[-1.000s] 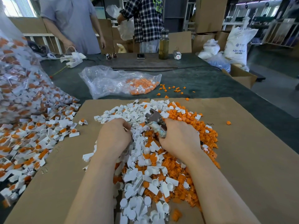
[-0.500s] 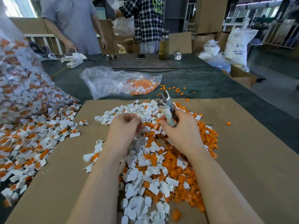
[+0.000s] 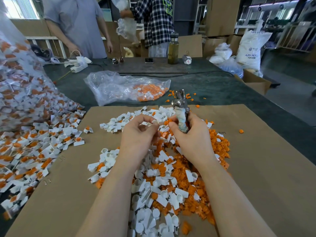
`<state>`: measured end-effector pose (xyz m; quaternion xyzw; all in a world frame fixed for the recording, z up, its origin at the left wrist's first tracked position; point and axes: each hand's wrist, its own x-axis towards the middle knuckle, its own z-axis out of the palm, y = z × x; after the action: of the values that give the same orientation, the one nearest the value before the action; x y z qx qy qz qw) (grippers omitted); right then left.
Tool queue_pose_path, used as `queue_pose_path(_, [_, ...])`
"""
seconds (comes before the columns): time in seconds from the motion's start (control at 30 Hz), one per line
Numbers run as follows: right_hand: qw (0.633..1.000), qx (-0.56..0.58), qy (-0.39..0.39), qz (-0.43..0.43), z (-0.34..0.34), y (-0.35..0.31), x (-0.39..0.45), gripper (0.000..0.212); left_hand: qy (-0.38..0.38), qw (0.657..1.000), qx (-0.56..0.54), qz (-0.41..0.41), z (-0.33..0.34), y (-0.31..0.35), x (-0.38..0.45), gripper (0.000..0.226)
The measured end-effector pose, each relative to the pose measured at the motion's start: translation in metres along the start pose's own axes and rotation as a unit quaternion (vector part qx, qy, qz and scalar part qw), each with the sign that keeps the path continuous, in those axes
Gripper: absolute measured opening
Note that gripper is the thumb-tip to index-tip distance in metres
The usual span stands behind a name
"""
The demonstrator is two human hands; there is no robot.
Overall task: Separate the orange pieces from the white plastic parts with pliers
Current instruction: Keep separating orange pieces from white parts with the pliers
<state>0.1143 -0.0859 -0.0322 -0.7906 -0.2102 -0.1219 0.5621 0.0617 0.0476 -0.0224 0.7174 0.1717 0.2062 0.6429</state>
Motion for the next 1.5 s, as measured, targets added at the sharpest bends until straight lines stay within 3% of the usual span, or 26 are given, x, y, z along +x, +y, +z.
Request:
queue_pose_path(0.27, [1.000,0.019,-0.012,-0.013,0.000,-0.001,0.000,0.014,-0.038,0.993,-0.097,-0.050,0.001,0.003,0.001,0.011])
queue_pose_path(0.5, [0.999,-0.001,-0.035,-0.032,0.003,0.001,-0.001,0.021,-0.066,0.966,-0.216,-0.123,0.000,0.004,0.002,0.009])
queue_pose_path(0.57, [0.999,-0.014,-0.036,-0.037,0.003,0.001,-0.001,0.018,-0.074,0.956,-0.249,-0.137,-0.002,0.005,0.002,0.004])
queue_pose_path(0.67, [0.998,-0.032,-0.042,-0.034,0.002,0.002,-0.001,0.010,-0.068,0.947,-0.274,-0.154,-0.004,0.006,0.002,0.016])
queue_pose_path(0.73, [0.998,-0.038,-0.043,-0.027,0.001,0.003,0.000,0.010,-0.051,0.948,-0.275,-0.152,-0.004,0.006,0.002,0.022])
queue_pose_path(1.03, [0.999,-0.023,0.030,-0.016,0.000,0.002,0.000,0.012,-0.014,0.973,-0.208,-0.097,0.004,0.002,-0.001,0.006])
queue_pose_path(1.5, [0.990,-0.110,0.070,-0.048,0.002,0.001,-0.003,0.017,0.038,0.997,-0.070,0.021,0.015,0.006,-0.006,0.008])
